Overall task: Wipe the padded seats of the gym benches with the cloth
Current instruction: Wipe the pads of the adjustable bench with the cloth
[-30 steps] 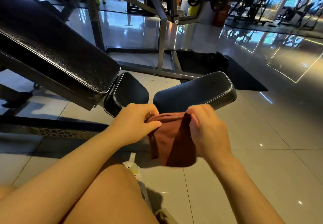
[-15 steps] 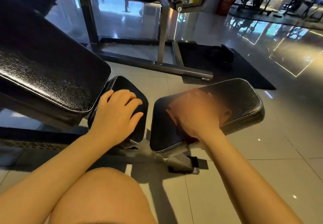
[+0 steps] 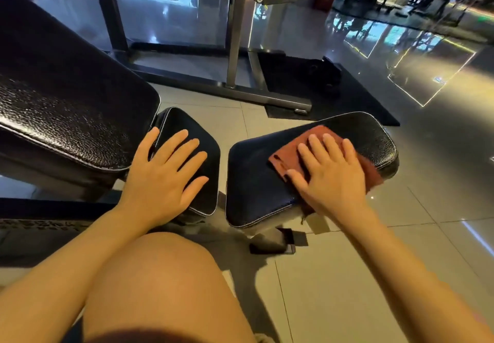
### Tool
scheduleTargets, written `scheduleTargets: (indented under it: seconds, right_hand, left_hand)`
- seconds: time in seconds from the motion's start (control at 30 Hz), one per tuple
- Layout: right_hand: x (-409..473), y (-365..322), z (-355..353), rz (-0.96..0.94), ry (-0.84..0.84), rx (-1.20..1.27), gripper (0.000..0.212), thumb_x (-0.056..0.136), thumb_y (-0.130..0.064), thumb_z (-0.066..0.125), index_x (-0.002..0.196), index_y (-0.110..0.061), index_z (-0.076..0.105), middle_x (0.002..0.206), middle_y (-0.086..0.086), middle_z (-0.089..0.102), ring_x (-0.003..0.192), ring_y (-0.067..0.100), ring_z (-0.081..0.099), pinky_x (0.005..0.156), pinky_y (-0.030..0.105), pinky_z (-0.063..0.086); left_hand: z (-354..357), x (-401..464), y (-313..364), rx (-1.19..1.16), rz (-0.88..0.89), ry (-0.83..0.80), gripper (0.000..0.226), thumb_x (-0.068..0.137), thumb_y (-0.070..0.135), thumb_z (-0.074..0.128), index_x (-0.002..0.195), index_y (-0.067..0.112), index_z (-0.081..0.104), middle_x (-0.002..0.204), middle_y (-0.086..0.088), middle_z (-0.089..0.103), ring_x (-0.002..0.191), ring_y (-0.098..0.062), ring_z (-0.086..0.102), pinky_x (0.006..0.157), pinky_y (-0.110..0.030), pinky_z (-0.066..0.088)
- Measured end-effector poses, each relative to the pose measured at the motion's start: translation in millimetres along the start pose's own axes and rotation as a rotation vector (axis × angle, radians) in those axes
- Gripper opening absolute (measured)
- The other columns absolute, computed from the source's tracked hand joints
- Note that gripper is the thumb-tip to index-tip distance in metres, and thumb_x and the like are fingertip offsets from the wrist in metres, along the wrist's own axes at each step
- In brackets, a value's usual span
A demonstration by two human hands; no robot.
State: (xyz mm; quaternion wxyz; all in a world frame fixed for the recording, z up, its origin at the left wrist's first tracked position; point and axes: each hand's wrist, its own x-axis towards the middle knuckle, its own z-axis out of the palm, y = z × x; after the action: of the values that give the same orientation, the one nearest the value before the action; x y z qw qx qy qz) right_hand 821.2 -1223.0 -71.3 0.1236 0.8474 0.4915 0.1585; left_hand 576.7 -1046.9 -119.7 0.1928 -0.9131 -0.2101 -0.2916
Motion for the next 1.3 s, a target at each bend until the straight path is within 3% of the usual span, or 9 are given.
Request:
scheduleTargets:
  seconds: [0.07,0.13,0.3,0.6,0.87,0.97,1.03,1.1,1.3]
  right_hand:
    - [6.1,57.5,-11.5,0.185,0.042,0.025,0.077,0.09,-0.064,0.01,0.146,-0.021,0.04,0.154,0.008,0.036,0.143,0.033,0.026,0.116,0.051,0.015]
    - [15.3,83.2,-15.1,0.291,-0.012,0.091,0.076,0.093,-0.065,0.015,0.151,-0.018,0.031,0.158,0.011,0.027,0.144,0.035,0.022,0.117,0.05,0.016]
    - [43.0,42.9,-8.0,0.384,-0.027,0.011,0.074,0.098,-0.059,0.025,0.152,-0.009,0.023,0.16,0.018,0.015,0.147,0.04,0.011,0.117,0.057,0.011]
    - [81.0,-94.1,22.2,-0.035,-0.245,0.019,0.07,0.102,-0.053,0.018,0.156,-0.01,0.007,0.163,0.017,0.001,0.149,0.039,-0.004,0.117,0.06,-0.006]
    - [-13.4,-122.5,28.2,-0.32,-0.186,0.045,0.075,0.1,-0.053,0.034,0.156,-0.015,0.002,0.164,0.014,-0.002,0.15,0.037,-0.006,0.117,0.055,-0.01]
    - [-42.8,-84.2,37.3,-0.459,-0.065,0.032,0.081,0.088,-0.039,0.068,0.154,-0.016,0.026,0.16,0.013,0.025,0.147,0.035,0.021,0.119,0.05,0.007]
    - [-51.1,-43.8,41.9,-0.53,0.089,0.048,0.06,0.082,-0.025,0.071,0.139,-0.016,0.053,0.144,0.009,0.052,0.134,0.03,0.047,0.116,0.046,0.027]
    - [-51.4,6.0,40.0,-0.466,0.184,0.083,0.048,0.087,-0.028,0.054,0.133,-0.013,0.059,0.139,0.009,0.057,0.129,0.029,0.053,0.114,0.044,0.028]
    - [-28.0,75.6,26.9,-0.014,0.345,0.191,0.065,0.097,-0.058,0.029,0.138,-0.014,0.055,0.143,0.01,0.052,0.138,0.031,0.04,0.121,0.045,0.01]
  left_hand:
    - [3.6,0.3,4.6,0.001,-0.035,0.026,0.048,0.1,0.042,0.039,0.121,0.009,0.068,0.129,-0.014,0.063,0.128,-0.034,0.051,0.112,-0.055,0.025]
    - [5.9,0.0,7.4,0.007,-0.052,0.067,0.046,0.099,0.041,0.043,0.118,0.008,0.069,0.126,-0.013,0.065,0.126,-0.033,0.052,0.111,-0.053,0.027]
    - [8.0,-0.6,11.7,0.021,-0.054,0.123,0.041,0.098,0.037,0.047,0.116,0.007,0.07,0.123,-0.013,0.066,0.123,-0.034,0.055,0.109,-0.05,0.03]
    - [12.6,-1.8,9.2,0.011,-0.034,0.216,0.04,0.098,0.035,0.046,0.119,0.01,0.069,0.125,-0.012,0.066,0.123,-0.032,0.055,0.106,-0.05,0.033]
    - [13.5,-2.9,6.1,0.01,-0.024,0.222,0.039,0.096,0.035,0.049,0.119,0.009,0.069,0.124,-0.012,0.066,0.121,-0.032,0.056,0.105,-0.049,0.034]
    - [12.8,-3.1,5.9,0.01,-0.031,0.22,0.04,0.097,0.035,0.048,0.12,0.009,0.068,0.125,-0.012,0.065,0.121,-0.033,0.056,0.105,-0.05,0.034]
    - [12.6,-3.3,6.2,0.006,-0.03,0.215,0.04,0.098,0.035,0.048,0.121,0.009,0.068,0.125,-0.013,0.065,0.121,-0.033,0.056,0.106,-0.05,0.033]
    - [12.4,-3.1,6.0,0.003,-0.035,0.212,0.04,0.098,0.035,0.047,0.122,0.009,0.067,0.126,-0.013,0.065,0.122,-0.033,0.056,0.106,-0.05,0.033]
    - [10.8,-4.2,8.2,-0.001,-0.035,0.208,0.041,0.098,0.034,0.047,0.123,0.008,0.065,0.126,-0.014,0.064,0.122,-0.034,0.056,0.104,-0.052,0.035]
